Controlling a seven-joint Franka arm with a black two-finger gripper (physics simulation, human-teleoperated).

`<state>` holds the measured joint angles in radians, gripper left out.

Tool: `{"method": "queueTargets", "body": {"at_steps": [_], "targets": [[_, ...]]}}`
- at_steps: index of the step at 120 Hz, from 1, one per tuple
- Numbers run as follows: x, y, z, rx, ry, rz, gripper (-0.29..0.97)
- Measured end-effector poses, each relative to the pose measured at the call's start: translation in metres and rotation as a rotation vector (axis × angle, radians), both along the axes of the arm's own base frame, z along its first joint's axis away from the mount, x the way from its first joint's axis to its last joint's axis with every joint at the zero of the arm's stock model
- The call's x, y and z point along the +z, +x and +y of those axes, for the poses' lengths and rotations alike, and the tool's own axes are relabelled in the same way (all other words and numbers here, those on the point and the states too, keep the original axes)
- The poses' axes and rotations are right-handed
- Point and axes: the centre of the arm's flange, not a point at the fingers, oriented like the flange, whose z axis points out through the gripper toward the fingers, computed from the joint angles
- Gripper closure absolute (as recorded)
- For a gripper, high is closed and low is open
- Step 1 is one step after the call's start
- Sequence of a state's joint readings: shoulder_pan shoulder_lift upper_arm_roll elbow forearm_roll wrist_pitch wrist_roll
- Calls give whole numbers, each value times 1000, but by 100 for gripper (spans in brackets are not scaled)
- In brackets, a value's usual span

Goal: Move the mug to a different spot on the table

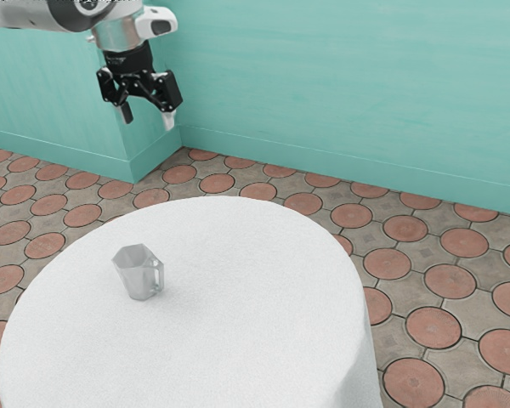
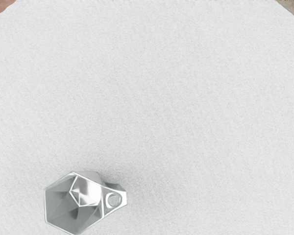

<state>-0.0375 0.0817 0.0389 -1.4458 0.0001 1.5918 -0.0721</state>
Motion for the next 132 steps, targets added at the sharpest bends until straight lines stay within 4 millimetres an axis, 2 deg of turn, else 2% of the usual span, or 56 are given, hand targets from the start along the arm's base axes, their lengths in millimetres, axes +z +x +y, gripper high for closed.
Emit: {"method": "queueTargets", "body": {"at_steps": [17,36,48,56,71,79,86,108,113,132], "targets": [[1,1,-3,-1,-1,-9,0],[7,-2,20,85,4,-16,0],[-4,1,21,191,7,-18,0],[-23,5,7,279,1,-7,0],[-80,12,-22,437,-1,37,0],[-110,17,-25,529,-1,51,0],[-128,21,-25,607,-6,49,0],[-173,22,-25,808,-27,32,0],[-182,17,-25,854,-31,31,0],[-192,-15,-22,1027,-54,7,0]]}}
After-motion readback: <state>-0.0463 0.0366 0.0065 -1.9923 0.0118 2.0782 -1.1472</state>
